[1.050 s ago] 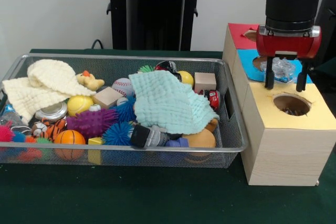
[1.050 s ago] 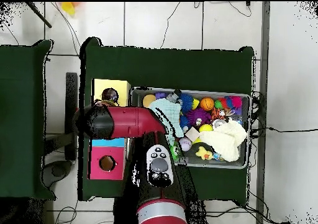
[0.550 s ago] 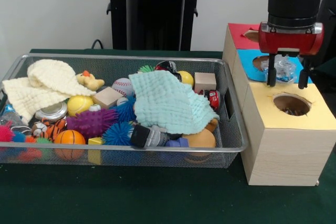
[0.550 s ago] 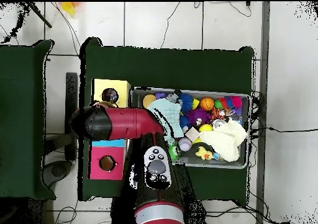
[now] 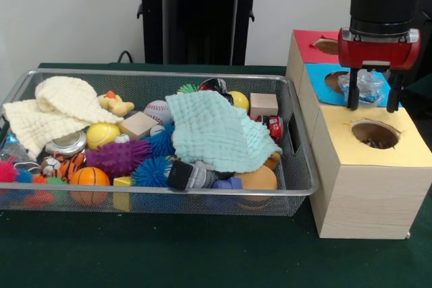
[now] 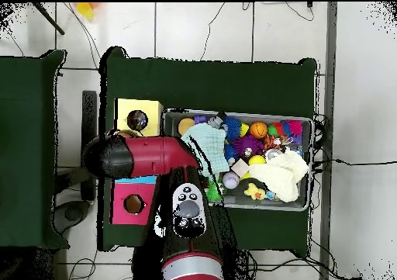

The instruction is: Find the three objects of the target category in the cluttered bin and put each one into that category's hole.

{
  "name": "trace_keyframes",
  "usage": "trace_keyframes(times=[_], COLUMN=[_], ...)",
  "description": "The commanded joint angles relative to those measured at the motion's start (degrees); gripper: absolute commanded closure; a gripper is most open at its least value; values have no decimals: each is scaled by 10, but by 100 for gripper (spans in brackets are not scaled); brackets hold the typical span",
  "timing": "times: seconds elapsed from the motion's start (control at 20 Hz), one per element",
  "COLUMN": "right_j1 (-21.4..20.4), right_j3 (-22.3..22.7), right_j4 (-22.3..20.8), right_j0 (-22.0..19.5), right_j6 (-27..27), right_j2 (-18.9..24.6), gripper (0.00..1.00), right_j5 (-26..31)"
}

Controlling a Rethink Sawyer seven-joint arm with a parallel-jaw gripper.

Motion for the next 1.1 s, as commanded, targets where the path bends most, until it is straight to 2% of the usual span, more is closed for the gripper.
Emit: trace_keyframes(times=[0.05,0.6,1.1], right_j1=[-5,-22,-14], right_j3=[49,94,85], right_j4=[-32,-50,-66], right_j0=[-22,-58,-60], right_j6=[-8,-25,-5], right_j2=[51,69,73], gripper=[0,0,0], right_j5=[9,-17,-24])
